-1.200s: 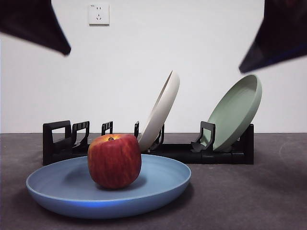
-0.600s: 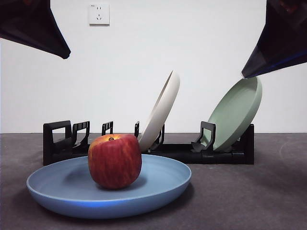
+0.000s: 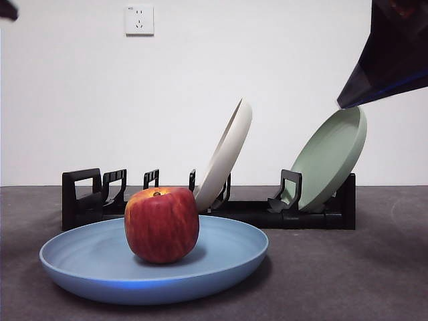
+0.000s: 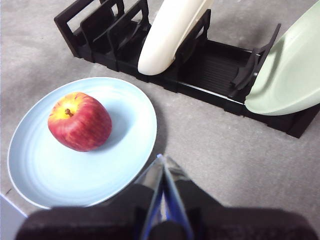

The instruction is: Take the blue plate from the plate rack,put the plate on the table,take the apple from the table,put the apple in the plate

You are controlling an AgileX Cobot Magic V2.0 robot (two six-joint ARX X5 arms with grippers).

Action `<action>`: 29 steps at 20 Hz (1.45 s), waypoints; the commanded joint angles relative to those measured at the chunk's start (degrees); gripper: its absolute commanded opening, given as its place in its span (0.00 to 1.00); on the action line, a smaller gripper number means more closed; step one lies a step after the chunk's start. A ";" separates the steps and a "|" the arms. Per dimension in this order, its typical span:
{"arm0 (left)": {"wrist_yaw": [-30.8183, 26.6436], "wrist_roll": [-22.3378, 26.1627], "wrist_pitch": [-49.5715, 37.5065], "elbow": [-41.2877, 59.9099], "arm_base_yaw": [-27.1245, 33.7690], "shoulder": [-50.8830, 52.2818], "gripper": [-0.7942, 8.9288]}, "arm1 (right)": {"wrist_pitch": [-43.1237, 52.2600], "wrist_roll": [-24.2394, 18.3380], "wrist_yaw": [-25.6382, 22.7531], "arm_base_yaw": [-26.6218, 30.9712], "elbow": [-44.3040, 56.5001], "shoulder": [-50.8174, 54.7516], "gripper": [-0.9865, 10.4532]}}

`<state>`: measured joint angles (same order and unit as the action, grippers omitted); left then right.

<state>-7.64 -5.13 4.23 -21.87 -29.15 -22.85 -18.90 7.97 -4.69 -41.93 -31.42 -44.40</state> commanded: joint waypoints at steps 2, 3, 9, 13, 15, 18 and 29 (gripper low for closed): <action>7.54 0.15 -4.63 9.51 11.30 8.07 0.08 | 0.24 0.55 -0.15 -0.02 0.20 0.17 0.09; 8.24 0.15 -4.59 11.96 14.12 10.51 0.08 | 0.24 0.55 -0.17 -0.02 0.20 0.17 0.09; 7.91 -0.07 -2.54 19.61 21.94 18.05 0.08 | 0.24 0.55 -0.15 -0.02 0.20 0.17 0.09; 7.89 -0.07 0.66 21.55 24.02 20.33 0.08 | 0.24 0.55 -0.15 -0.02 0.20 0.17 0.09; 7.89 -0.07 3.23 21.64 24.92 21.05 0.08 | 0.24 0.55 -0.15 -0.02 0.20 0.17 0.09; 7.93 -0.02 6.71 21.64 26.12 21.97 0.08 | 0.24 0.55 -0.15 -0.02 0.20 0.17 0.09; 7.80 -1.55 6.47 21.62 26.36 22.03 0.08 | 0.24 0.55 -0.15 -0.02 0.20 0.17 0.09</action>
<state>0.21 -6.26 10.70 -0.99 -2.94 -0.99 -18.87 7.97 -4.69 -41.93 -31.42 -44.38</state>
